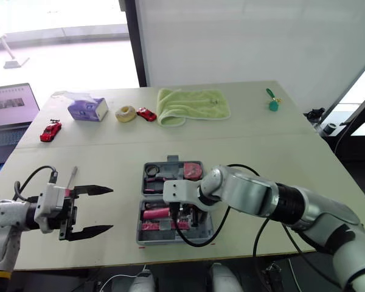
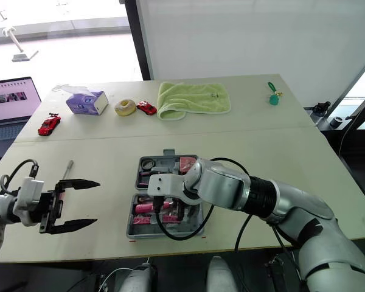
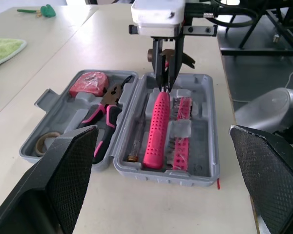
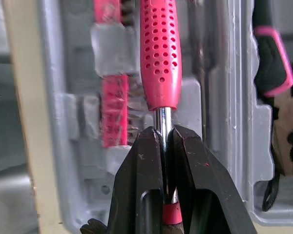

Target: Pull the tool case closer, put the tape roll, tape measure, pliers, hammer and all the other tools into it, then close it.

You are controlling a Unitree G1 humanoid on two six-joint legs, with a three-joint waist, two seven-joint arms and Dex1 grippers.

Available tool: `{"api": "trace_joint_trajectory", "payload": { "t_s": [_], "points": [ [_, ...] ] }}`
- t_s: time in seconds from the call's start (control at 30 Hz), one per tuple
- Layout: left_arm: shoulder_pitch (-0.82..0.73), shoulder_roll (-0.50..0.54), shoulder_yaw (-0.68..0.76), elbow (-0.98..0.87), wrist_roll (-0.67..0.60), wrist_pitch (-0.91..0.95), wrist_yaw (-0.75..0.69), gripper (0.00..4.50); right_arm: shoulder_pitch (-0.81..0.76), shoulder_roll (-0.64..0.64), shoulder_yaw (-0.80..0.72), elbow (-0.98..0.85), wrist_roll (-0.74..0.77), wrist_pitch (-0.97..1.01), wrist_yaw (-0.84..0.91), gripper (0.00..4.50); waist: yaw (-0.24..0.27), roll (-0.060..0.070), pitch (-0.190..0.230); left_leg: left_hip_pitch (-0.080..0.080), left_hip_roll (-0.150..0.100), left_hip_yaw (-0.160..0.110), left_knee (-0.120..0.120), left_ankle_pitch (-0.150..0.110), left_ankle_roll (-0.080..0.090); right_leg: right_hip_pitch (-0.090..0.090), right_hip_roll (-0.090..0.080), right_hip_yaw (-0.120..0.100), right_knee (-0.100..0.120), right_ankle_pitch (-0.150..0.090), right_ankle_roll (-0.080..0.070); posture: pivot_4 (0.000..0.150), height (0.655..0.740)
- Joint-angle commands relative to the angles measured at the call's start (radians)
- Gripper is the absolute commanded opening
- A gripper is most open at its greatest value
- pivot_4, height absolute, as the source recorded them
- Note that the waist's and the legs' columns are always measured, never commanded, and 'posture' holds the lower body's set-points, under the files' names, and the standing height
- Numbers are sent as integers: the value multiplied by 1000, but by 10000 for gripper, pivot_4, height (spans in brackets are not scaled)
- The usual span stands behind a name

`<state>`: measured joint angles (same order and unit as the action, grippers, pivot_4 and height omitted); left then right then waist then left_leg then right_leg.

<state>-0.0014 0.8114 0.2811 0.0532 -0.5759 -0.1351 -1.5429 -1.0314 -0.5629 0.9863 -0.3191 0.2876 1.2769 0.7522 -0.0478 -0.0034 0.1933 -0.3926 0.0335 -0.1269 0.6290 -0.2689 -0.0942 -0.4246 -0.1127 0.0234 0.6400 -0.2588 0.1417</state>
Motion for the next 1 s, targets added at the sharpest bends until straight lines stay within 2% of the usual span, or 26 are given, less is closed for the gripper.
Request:
{"api": "trace_joint_trajectory", "payload": {
  "t_s": [0.03, 0.5, 0.83, 0.9, 0.93, 1.0],
  "points": [
    [0, 6, -2, -32, 1, 3, 8, 45000, -6, 7, -9, -14, -25, -14, 6, 472, 0, 0, 0, 0, 0, 0, 0, 0, 0, 0, 0, 0, 0, 0, 0, 1500, 7400],
    [-2, 2, -31, -60, 10, 18, 56, 45000, -9, 71, -19, 24, -55, -20, 13, 472, -5, 0, 0, 0, 0, 0, 0, 0, 0, 0, 0, 0, 1, 0, 0, 1500, 7400],
    [1, 3, -37, -75, 13, 29, 69, 45000, 20, 60, -15, 38, -67, -25, 18, 472, -19, 0, 0, 0, 0, -1, 0, 0, 0, 0, 0, 0, 3, 0, 0, 1500, 7400],
    [0, 4, -38, -79, 13, 34, 72, 45000, 27, 65, -20, 43, -67, -25, 18, 9274, -20, 0, 0, 0, 0, -1, 0, 0, 0, 0, 0, 0, 3, 0, 0, 1500, 7400],
    [0, 4, -38, -80, 13, 36, 74, 45000, 29, 65, -20, 44, -68, -26, 18, 12050, -20, 0, 0, 0, 0, -1, 0, 0, 0, 0, 0, 0, 3, 0, 0, 1500, 7400],
    [-1, 5, -37, -85, 13, 40, 74, 45000, 33, 64, -17, 48, -75, -30, 18, 21892, -21, 0, 0, 0, 0, -1, 0, 0, 0, -1, 0, 0, 3, 0, 0, 1500, 7400]
  ]
}}
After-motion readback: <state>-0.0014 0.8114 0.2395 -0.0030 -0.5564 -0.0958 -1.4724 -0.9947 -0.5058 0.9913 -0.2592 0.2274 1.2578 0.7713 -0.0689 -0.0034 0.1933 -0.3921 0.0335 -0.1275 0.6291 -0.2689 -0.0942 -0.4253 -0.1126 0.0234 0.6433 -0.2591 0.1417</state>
